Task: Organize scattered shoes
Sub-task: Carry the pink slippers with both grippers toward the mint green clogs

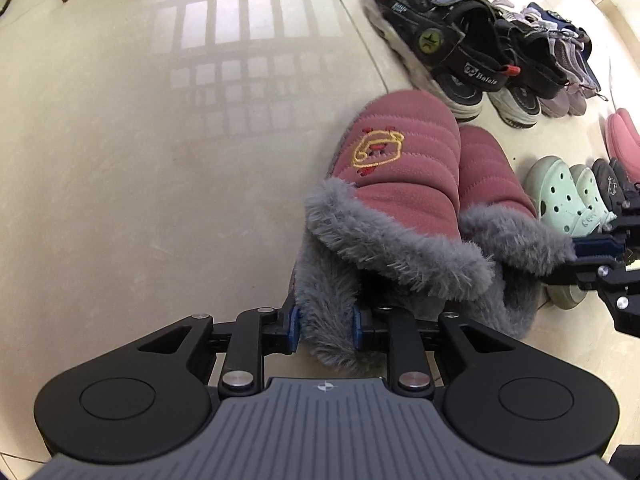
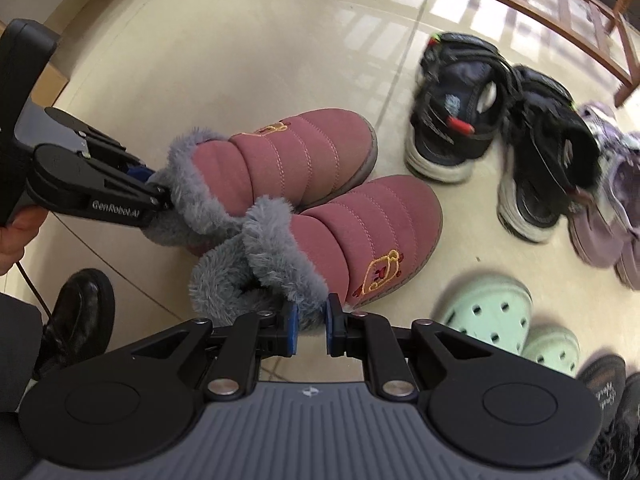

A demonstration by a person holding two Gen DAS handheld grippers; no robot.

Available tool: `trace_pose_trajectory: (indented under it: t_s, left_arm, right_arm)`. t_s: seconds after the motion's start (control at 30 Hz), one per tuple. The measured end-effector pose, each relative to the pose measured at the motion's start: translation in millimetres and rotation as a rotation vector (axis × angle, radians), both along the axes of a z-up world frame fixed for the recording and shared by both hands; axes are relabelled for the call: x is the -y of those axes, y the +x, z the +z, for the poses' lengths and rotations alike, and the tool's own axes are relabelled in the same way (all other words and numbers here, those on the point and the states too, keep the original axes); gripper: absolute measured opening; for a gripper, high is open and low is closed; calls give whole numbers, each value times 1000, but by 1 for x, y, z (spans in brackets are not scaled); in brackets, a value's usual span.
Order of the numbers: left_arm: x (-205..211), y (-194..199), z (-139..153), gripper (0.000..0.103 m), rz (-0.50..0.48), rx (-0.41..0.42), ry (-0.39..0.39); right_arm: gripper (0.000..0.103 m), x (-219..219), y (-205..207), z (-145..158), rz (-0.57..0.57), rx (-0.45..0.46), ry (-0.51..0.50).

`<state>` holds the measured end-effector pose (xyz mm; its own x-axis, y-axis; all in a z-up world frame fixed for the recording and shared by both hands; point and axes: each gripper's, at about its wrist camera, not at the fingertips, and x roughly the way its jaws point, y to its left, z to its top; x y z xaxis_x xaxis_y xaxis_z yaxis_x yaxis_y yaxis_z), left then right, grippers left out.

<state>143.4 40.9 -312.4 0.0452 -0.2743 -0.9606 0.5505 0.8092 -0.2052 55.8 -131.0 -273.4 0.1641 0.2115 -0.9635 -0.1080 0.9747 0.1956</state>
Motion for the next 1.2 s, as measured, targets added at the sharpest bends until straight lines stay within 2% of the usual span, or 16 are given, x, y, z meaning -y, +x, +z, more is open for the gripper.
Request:
trace_pose_trajectory:
  t_s: [0.2,0.4,0.5,0.67,0.8,0.87,0.93,1.07,1.2]
  left_arm:
    - [1,2,3,28,7,18,4]
    - [2,0,7,35,-11,51,18]
    - [2,0,9,35,-19,67,25]
    - [2,-2,7,35,-44,64,27]
    - [3,-1,4,37,-55,50,27]
    - [3,-1,4,47,-64,56,35]
    - [3,-1,5,55,-69,67,40]
    - [2,1,8,68,-82,92,39]
    - [3,3,8,71,-116,111,64]
  right_arm:
    - [17,14,-15,-5,-39,-24,19]
    - [18,21,-28,-13,-96,-40,44]
    - [29,26,-28,-10,-159,-23,84]
    - [64,32,-25,-2,-231,21,112]
    - [65,27,-23,-8,-241,6,109]
    - [65,25,-21,-12,-247,-2,108]
    - [69,23,-20,-15,-252,-9,106]
    - [70,18,-18,-22,-263,-24,103]
    - [70,18,-16,-27,-281,-39,103]
